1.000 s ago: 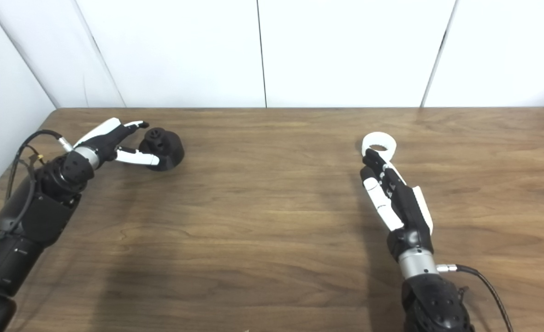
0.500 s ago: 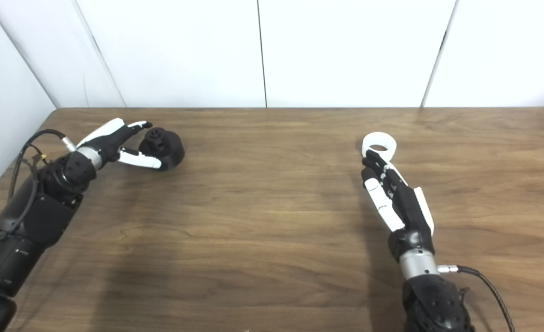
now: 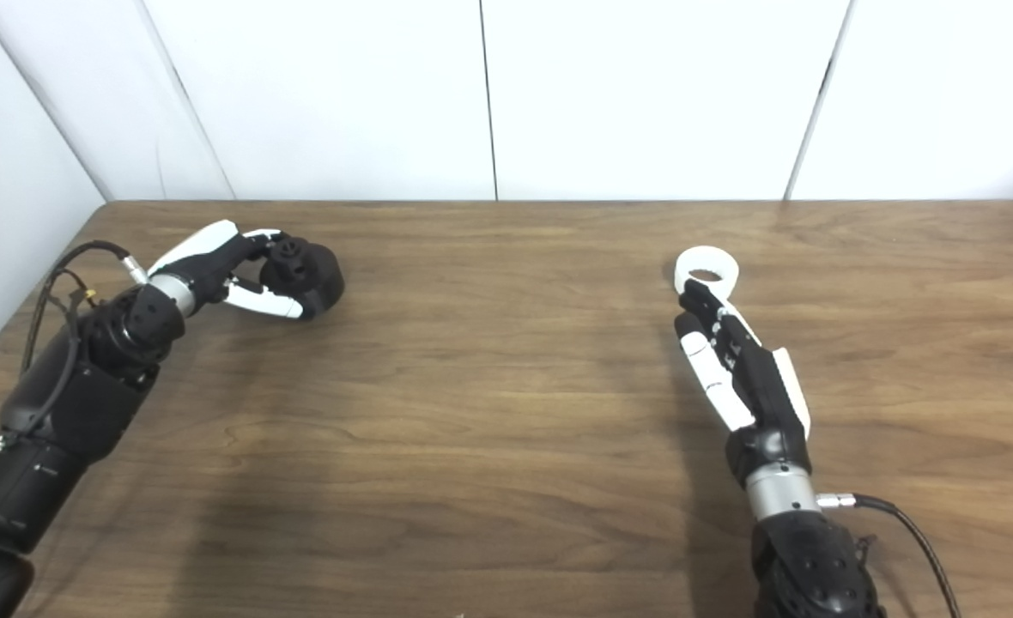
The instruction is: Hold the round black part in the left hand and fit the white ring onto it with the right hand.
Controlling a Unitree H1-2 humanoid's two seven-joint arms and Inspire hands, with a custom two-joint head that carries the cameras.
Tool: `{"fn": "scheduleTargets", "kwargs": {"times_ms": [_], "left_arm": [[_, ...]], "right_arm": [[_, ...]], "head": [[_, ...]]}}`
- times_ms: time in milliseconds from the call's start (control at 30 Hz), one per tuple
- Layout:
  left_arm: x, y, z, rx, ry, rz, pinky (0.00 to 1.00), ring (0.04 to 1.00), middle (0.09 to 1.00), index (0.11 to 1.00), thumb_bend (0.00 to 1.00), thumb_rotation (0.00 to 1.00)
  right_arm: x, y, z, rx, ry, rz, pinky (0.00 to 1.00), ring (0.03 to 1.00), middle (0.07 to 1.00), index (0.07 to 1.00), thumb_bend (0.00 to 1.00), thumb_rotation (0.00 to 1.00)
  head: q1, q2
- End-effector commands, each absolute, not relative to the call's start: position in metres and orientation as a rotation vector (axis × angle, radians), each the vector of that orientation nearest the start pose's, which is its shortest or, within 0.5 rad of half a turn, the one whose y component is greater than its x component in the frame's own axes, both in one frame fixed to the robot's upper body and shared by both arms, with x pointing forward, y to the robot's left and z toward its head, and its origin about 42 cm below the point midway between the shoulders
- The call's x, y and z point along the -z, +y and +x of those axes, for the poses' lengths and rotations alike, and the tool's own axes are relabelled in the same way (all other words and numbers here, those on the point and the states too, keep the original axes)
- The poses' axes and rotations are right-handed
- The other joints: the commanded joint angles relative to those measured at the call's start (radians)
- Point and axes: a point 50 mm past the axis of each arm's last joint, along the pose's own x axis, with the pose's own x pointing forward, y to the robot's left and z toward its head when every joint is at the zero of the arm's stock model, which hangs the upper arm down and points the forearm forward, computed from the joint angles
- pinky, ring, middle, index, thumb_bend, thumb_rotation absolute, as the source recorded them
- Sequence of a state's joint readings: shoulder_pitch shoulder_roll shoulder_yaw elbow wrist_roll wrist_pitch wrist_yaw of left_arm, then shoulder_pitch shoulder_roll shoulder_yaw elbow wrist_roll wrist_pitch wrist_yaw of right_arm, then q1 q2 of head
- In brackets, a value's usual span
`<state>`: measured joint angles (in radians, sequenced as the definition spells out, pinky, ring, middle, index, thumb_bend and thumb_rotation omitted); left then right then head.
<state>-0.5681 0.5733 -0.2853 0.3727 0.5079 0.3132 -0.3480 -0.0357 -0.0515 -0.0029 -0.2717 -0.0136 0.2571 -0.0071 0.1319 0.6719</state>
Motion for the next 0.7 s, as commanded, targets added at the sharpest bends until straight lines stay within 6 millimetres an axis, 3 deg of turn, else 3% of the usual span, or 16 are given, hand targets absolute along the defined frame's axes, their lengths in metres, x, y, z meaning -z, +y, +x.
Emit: {"fn": "scheduleTargets", "kwargs": {"times_ms": [0, 367, 667], "left_arm": [[-0.1859, 0.3220, 0.4498, 0.335, 0.314, 1.101, 0.75, 0.909, 0.855, 0.910, 1.00, 0.39], [-0.1843, 0.3229, 0.4484, 0.356, 0.303, 1.104, 0.80, 0.941, 0.876, 0.868, 1.00, 0.39], [-0.1826, 0.3177, 0.4457, 0.352, 0.300, 1.119, 0.85, 0.997, 0.946, 0.849, 1.00, 0.38]], "right_arm": [[-0.1815, -0.2212, 0.2930, 0.002, -0.144, -0.056, 0.84, 0.898, 0.882, 0.874, 0.55, 0.69], [-0.1808, -0.2218, 0.2923, 0.003, -0.146, -0.059, 0.84, 0.899, 0.881, 0.874, 0.54, 0.69], [-0.1795, -0.2221, 0.2926, 0.001, -0.143, -0.046, 0.85, 0.904, 0.881, 0.871, 0.54, 0.68]], "head": [[0.001, 0.000], [0.001, 0.001], [0.001, 0.001]]}}
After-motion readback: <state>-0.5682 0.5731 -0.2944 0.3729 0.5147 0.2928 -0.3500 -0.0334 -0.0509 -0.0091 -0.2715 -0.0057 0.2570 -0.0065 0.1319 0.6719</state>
